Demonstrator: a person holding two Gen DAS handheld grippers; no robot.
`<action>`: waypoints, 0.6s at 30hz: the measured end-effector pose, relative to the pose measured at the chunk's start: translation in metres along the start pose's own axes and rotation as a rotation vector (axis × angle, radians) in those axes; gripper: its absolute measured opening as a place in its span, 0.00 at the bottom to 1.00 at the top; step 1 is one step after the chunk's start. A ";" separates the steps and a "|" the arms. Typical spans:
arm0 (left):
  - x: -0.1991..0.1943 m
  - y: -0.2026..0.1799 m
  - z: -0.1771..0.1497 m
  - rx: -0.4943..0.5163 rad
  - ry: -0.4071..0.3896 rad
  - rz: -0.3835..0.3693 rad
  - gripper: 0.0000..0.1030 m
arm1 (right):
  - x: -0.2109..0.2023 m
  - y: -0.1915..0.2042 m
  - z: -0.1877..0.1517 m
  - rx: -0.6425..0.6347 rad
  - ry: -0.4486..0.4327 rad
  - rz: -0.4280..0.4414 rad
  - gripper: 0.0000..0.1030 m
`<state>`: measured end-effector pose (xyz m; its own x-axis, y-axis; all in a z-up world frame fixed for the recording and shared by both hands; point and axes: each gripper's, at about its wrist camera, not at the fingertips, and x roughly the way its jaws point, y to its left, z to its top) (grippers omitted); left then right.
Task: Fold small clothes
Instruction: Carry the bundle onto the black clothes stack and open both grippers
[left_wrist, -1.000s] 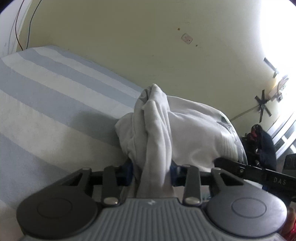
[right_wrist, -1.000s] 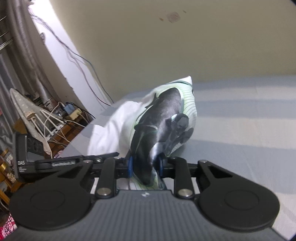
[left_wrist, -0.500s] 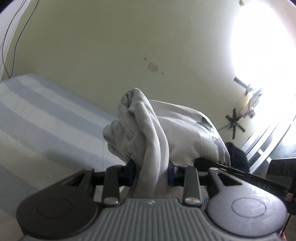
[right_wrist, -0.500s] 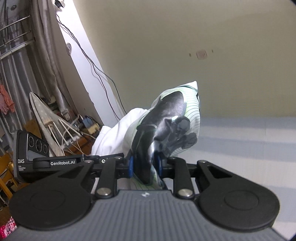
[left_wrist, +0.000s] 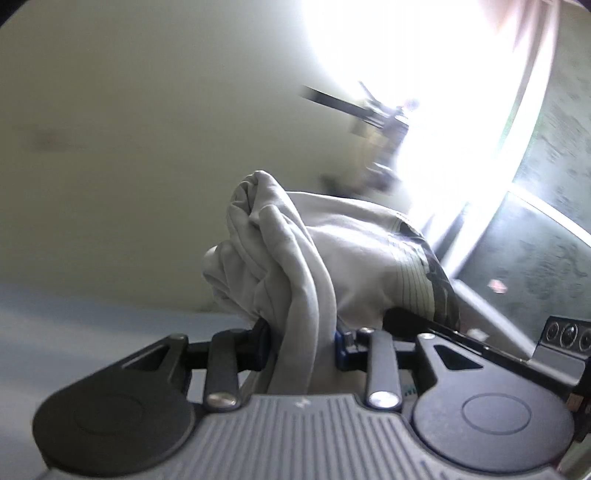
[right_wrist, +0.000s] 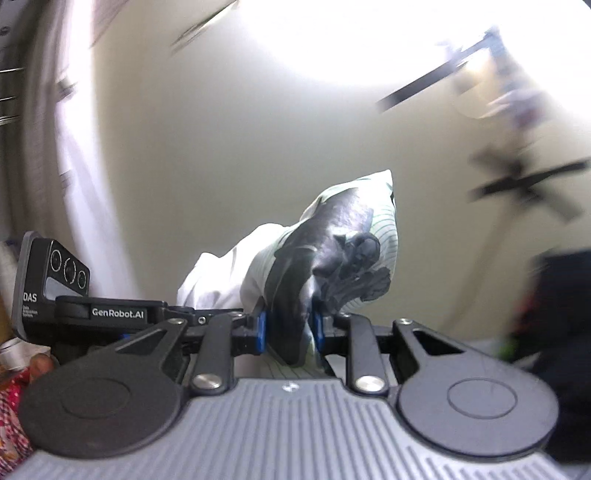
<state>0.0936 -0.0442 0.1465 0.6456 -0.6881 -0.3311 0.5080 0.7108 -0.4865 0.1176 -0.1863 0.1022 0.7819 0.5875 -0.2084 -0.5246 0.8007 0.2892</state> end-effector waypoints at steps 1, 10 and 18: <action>0.027 -0.015 0.008 0.015 0.014 -0.034 0.28 | -0.011 -0.021 0.010 -0.003 -0.022 -0.045 0.25; 0.242 -0.056 0.029 -0.025 0.132 -0.061 0.29 | -0.008 -0.218 0.036 0.199 -0.038 -0.264 0.26; 0.311 -0.023 -0.001 -0.056 0.209 0.049 0.40 | 0.029 -0.292 -0.015 0.325 -0.020 -0.334 0.34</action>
<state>0.2822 -0.2747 0.0544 0.5334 -0.6724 -0.5131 0.4429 0.7389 -0.5079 0.2881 -0.4011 -0.0020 0.8982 0.2986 -0.3225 -0.1126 0.8656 0.4879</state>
